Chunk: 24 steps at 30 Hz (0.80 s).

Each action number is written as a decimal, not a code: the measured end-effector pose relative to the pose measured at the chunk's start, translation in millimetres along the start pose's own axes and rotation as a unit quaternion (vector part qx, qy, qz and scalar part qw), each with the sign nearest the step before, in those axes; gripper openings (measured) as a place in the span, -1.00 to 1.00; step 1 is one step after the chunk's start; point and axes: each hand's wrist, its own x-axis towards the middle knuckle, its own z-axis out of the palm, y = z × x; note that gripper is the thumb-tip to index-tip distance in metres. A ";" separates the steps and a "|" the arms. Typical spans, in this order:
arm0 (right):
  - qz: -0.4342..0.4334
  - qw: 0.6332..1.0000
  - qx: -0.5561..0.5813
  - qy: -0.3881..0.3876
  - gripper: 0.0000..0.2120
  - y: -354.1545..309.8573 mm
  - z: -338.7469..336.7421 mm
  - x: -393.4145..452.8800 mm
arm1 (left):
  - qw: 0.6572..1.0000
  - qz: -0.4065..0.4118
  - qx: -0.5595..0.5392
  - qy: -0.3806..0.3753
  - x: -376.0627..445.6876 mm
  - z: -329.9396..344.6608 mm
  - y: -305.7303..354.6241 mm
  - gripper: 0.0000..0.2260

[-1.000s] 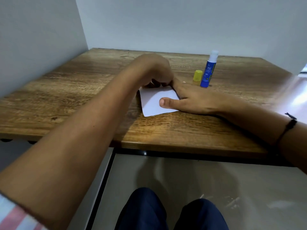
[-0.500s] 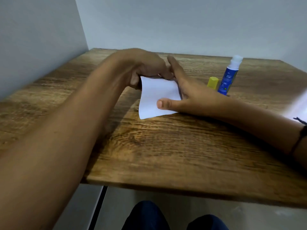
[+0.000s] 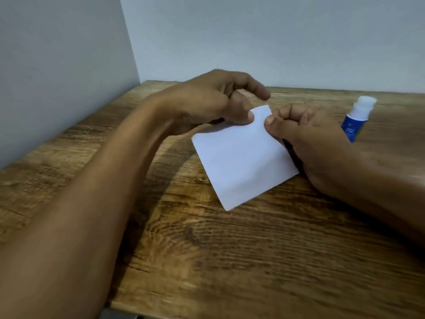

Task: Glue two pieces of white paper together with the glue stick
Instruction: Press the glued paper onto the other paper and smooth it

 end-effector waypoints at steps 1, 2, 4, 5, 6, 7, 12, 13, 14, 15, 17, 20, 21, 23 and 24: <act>-0.005 1.000 -0.001 0.000 -0.88 -0.3 0.3 0.0 | 1.000 -0.006 0.027 -0.009 -1.4 -0.8 0.1 -0.78; -0.014 1.000 -0.006 -0.001 -0.89 -0.5 1.3 -0.5 | 0.999 -0.011 0.045 -0.015 -1.5 0.2 0.2 -0.80; -0.045 0.999 -0.019 -0.007 -0.90 -1.3 4.6 -2.7 | 0.998 -0.009 0.061 0.000 0.8 5.5 0.0 -0.75; -0.059 0.998 -0.024 -0.008 -0.90 -1.9 6.4 -4.0 | 0.998 -0.005 0.063 0.012 2.3 9.6 0.7 -0.77; -0.071 0.997 -0.027 -0.009 -0.90 -2.3 7.9 -4.5 | 0.998 0.001 0.061 0.023 3.6 12.3 1.3 -0.81; -0.078 0.996 -0.031 -0.007 -0.89 -2.9 8.7 -5.5 | 0.998 0.007 0.058 0.030 5.9 15.3 0.1 -0.84; -0.066 0.995 -0.068 0.028 -0.79 -2.8 11.5 0.1 | 0.987 0.018 0.099 0.122 11.6 12.8 -6.9 -0.82; -0.054 0.996 -0.067 0.029 -0.78 -2.8 10.6 1.0 | 0.981 0.015 0.107 0.160 11.6 8.3 -9.3 -0.83; -0.039 0.998 -0.052 0.025 -0.78 -3.0 9.5 1.3 | 0.974 0.011 0.103 0.199 11.5 3.2 -11.8 -0.84; -0.022 0.999 -0.030 0.018 -0.78 -3.1 8.5 1.6 | 0.968 0.010 0.090 0.235 11.3 -1.3 -14.5 -0.84; 0.003 1.000 -0.003 0.011 -0.79 -3.7 7.4 1.2 | 0.958 0.010 0.057 0.280 9.1 -6.8 -17.3 -0.81; 0.003 1.000 0.011 0.027 -0.80 -2.3 6.9 0.8 | 0.971 -0.031 0.061 0.227 3.0 -9.4 -16.4 -0.81; 0.002 0.999 0.011 0.038 -0.79 -1.4 6.5 0.7 | 0.982 -0.059 0.078 0.163 -0.6 -9.9 -15.9 -0.84; -0.003 0.998 -0.012 0.066 -0.73 -1.2 5.9 0.6 | 0.986 -0.098 0.125 0.051 -6.7 -6.5 -14.3 -0.90; -0.006 0.997 -0.026 0.067 -0.70 -1.4 6.3 0.6 | 0.984 -0.099 0.145 0.036 -8.1 -4.3 -13.1 -0.89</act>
